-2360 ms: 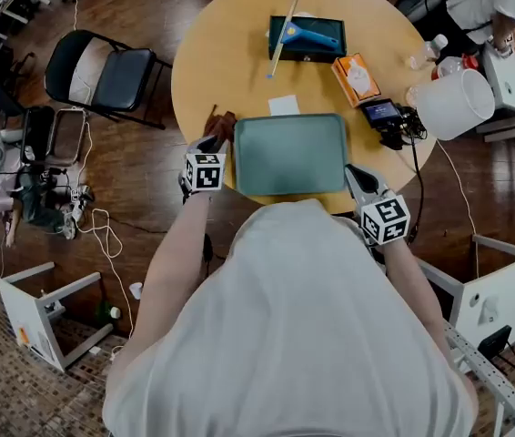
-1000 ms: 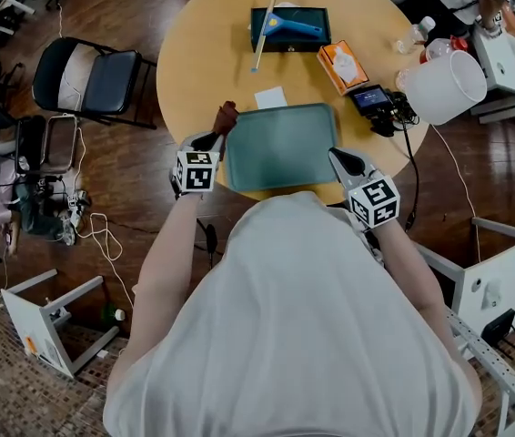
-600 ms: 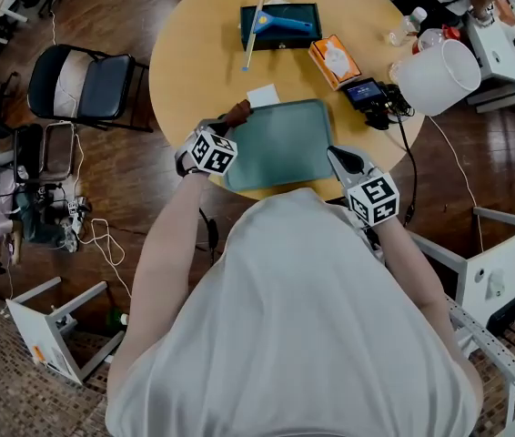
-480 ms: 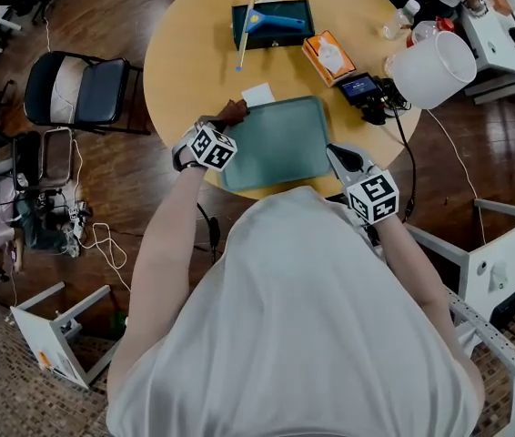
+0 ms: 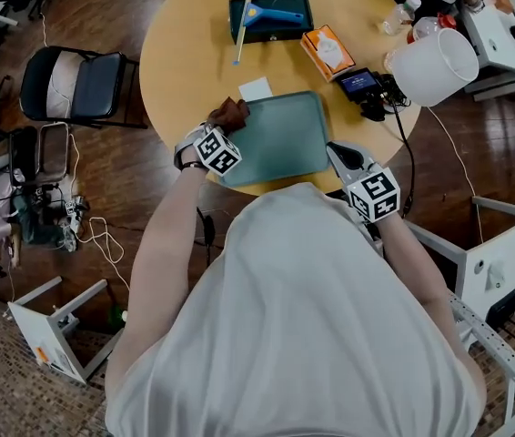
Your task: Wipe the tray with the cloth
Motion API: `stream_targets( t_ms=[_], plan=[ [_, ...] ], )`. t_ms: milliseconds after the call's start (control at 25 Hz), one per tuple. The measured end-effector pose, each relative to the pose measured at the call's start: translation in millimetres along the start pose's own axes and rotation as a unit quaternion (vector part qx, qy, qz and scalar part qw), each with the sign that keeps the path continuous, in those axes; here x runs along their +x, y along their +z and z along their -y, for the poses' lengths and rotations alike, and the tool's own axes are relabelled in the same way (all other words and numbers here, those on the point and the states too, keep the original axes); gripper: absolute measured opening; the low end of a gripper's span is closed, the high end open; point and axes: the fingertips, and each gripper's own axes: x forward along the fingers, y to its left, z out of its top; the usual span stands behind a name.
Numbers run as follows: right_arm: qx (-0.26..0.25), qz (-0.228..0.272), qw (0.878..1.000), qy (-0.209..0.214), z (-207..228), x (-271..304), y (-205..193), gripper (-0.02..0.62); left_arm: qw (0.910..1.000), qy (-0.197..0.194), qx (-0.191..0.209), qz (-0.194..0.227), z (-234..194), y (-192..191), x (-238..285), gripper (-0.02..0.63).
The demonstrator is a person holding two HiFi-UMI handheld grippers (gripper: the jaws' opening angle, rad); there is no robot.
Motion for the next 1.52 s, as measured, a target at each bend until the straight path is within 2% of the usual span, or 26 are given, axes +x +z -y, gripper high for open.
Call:
stream_targets(
  t_ms=[160,480,760,960,1200,1520],
  plan=[
    [-0.005,0.000,1.000,0.009,-3.2,6.5,3.1,0.003,0.9995,-0.027,0.011,0.012,32.0,-4.6,-20.1,0.360],
    [-0.007,-0.001,1.000,0.021,-16.1,17.0,4.1,0.003,0.9946,-0.101,-0.020,0.009,101.2,-23.6,-59.2,0.360],
    [-0.006,-0.006,1.000,0.022,-17.1,17.2,-0.5,0.003,0.9897,-0.139,-0.029,0.021,127.2,-24.1,-73.4,0.360],
    [-0.008,-0.008,1.000,0.020,-16.8,17.4,-1.2,0.003,0.9880,-0.148,-0.001,0.042,137.7,4.8,-69.6,0.360],
    [-0.002,-0.006,1.000,0.011,-12.5,12.2,-1.4,0.003,0.9849,-0.159,0.011,0.068,148.0,48.7,-66.3,0.360],
    [0.011,-0.009,1.000,0.001,-3.1,7.7,-8.7,0.003,0.9923,-0.111,0.015,0.052,102.9,51.3,-42.7,0.360]
  ],
)
